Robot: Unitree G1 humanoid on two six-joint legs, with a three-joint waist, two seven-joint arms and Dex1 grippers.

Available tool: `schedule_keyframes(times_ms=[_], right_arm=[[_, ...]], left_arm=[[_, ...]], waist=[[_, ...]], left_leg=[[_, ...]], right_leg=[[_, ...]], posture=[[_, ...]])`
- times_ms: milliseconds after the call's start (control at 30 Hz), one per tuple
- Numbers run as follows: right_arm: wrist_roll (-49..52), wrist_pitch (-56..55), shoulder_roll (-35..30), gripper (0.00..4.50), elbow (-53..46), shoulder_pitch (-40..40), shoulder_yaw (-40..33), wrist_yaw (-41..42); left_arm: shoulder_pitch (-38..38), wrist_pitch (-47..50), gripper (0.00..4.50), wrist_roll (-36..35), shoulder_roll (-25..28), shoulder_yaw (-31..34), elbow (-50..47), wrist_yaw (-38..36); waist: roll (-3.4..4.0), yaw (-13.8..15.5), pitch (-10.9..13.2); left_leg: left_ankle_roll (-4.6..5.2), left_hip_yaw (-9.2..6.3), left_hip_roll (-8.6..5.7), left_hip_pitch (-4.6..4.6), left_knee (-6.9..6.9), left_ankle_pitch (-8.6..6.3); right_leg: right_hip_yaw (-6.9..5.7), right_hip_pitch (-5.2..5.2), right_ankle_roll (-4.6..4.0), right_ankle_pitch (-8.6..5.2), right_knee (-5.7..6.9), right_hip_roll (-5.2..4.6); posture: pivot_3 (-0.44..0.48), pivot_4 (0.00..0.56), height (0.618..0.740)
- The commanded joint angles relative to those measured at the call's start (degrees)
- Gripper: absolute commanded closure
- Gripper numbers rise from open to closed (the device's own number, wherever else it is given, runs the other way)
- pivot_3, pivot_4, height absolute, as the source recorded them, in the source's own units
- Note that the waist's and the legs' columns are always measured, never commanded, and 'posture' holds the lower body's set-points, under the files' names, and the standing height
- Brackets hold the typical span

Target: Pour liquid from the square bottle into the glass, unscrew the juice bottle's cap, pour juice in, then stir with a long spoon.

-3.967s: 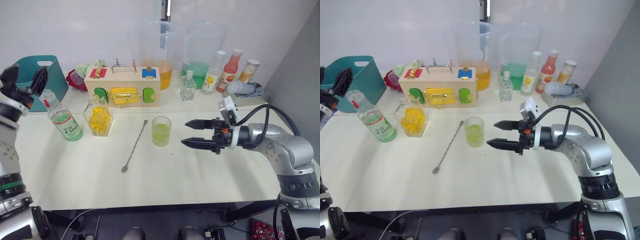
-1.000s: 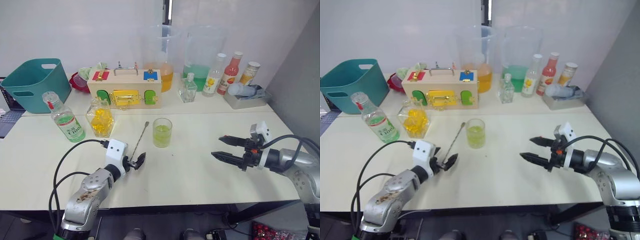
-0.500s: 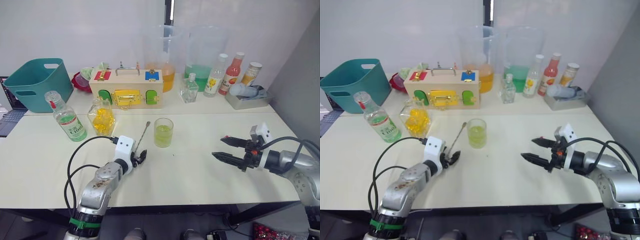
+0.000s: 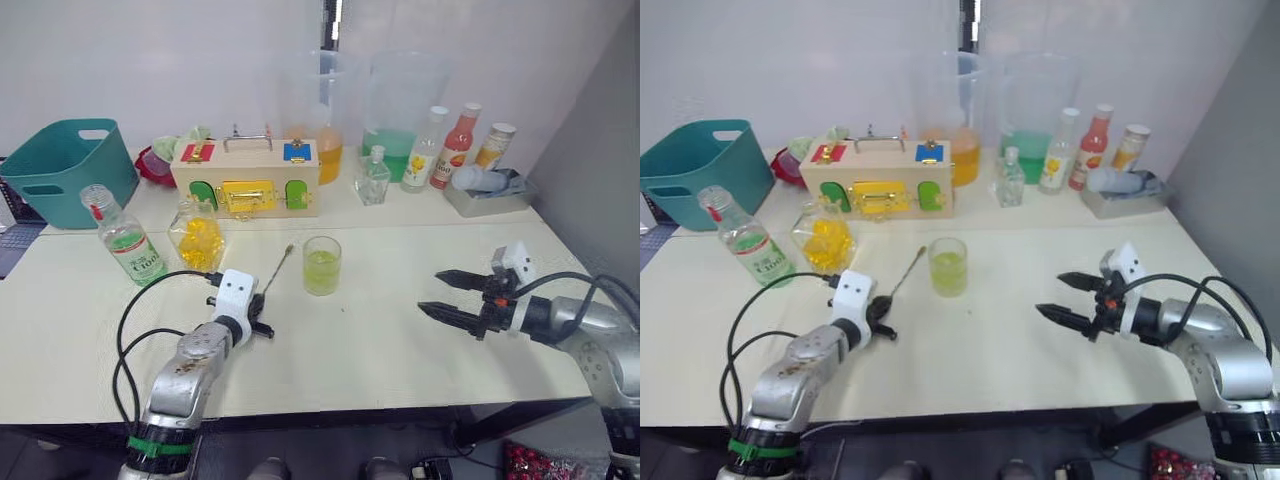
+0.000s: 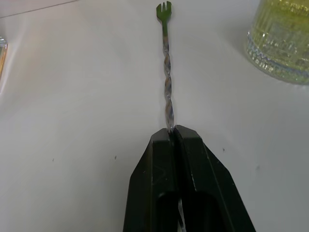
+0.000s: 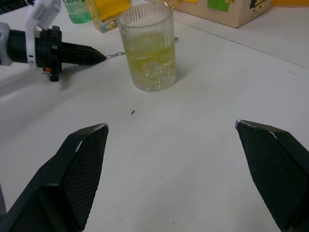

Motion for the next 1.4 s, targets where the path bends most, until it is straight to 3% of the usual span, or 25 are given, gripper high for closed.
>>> schedule_keyframes(times_ms=[33, 133, 300, 400, 667, 900, 1033, 1100, 1200, 1400], right_arm=[[-0.60, -0.33, 0.02, 0.00, -0.30, -1.52, 0.10, -0.53], [-1.00, -0.28, 0.12, 0.00, -0.05, -1.93, 0.62, -0.76], [-1.45, -2.72, -0.30, 0.00, -0.01, -1.87, 3.36, 4.15], [0.06, 0.30, 0.77, 0.00, 0.72, -2.45, 2.11, 2.44], [0.32, 3.14, 0.73, 0.00, -2.03, -0.53, 3.59, 2.56], [3.55, 7.55, 2.61, 0.00, -8.96, 3.55, 4.40, 0.63], [8.90, 12.16, 3.91, 0.00, -11.96, 3.51, 2.95, -0.06], [11.02, 13.82, 4.43, 0.00, -12.53, 2.53, 2.38, -0.90], [16.47, 18.13, 7.64, 0.00, -12.56, -1.12, 1.16, -4.62], [22.70, 23.28, 14.32, 0.00, -12.10, -6.46, 0.28, -13.38]], left_arm=[[3.19, 0.19, 4.48, -1.76, 2.42, 2.57, -5.02, -2.70], [4.78, -0.39, 4.48, -2.87, 3.48, 3.70, -6.83, -3.93], [15.62, -5.59, 4.48, -5.49, 10.92, 8.60, -13.02, -12.91], [19.44, -8.40, 4.48, -7.85, 13.80, 11.98, -13.24, -17.24], [23.56, -17.54, 4.48, -10.95, 20.00, 15.54, -10.07, -29.37], [21.01, -17.59, 4.48, -20.47, 20.40, 22.44, -8.62, -34.38], [17.65, -6.94, 4.48, -38.49, 20.87, 29.53, -11.11, -33.26], [16.90, -4.13, 4.48, -42.86, 22.30, 30.68, -12.56, -33.23], [12.50, -0.84, 4.48, -47.69, 24.78, 30.11, -14.73, -30.64], [1.74, 0.06, 4.48, -46.94, 23.72, 22.24, -17.90, -23.32]], waist=[[0.00, -0.29, 0.00], [0.00, -0.25, 0.00], [0.00, -0.79, 0.01], [0.25, -1.40, 0.07], [0.28, 0.68, 0.08], [0.27, 0.50, 0.08], [0.27, 0.22, 0.08], [0.23, -0.05, 0.09], [0.24, -0.22, 0.09], [0.23, -0.18, 0.08]], left_leg=[[0.00, 0.00, 0.01, 0.00, -0.01, 0.00], [0.00, 0.00, 0.00, -0.01, -0.02, 0.00], [0.00, 0.02, 0.01, -0.01, -0.14, -0.01], [0.22, -2.50, -1.61, -0.25, -0.37, 0.43], [0.06, -1.86, -1.50, -0.25, -0.35, 0.48], [0.05, -1.74, -1.26, -0.47, -0.38, 0.47], [0.05, -1.72, -1.04, -0.44, -0.37, 0.47], [0.05, -1.71, -1.02, -0.43, -0.37, 0.47], [0.05, -1.69, -1.03, -0.40, -0.37, 0.47], [0.05, -1.71, -1.03, -0.37, -0.35, 0.48]], right_leg=[[0.00, -0.02, 0.00, 0.00, 0.00, 0.01], [0.00, -0.02, 0.00, 0.00, -0.02, -0.01], [0.02, -0.07, -0.01, 0.00, -0.06, -0.03], [-2.20, 0.85, 0.19, -0.87, 0.15, -1.49], [-1.66, 0.46, 0.22, -0.86, 0.15, -1.53], [-1.58, 0.10, 0.12, -0.79, 0.22, -1.32], [-1.57, 0.09, 0.04, -0.74, 0.24, -1.19], [-1.57, 0.09, 0.04, -0.74, 0.26, -1.17], [-1.54, 0.11, 0.04, -0.73, 0.28, -1.14], [-1.52, 0.13, -0.05, -0.67, 0.29, -1.00]], posture=[[0.000, 0.150, 0.740], [0.000, 0.150, 0.740], [0.000, 0.150, 0.740], [0.000, 0.150, 0.740], [0.000, 0.150, 0.740], [0.000, 0.150, 0.740], [0.000, 0.150, 0.740], [0.000, 0.150, 0.740], [0.000, 0.150, 0.740], [0.000, 0.150, 0.740]])
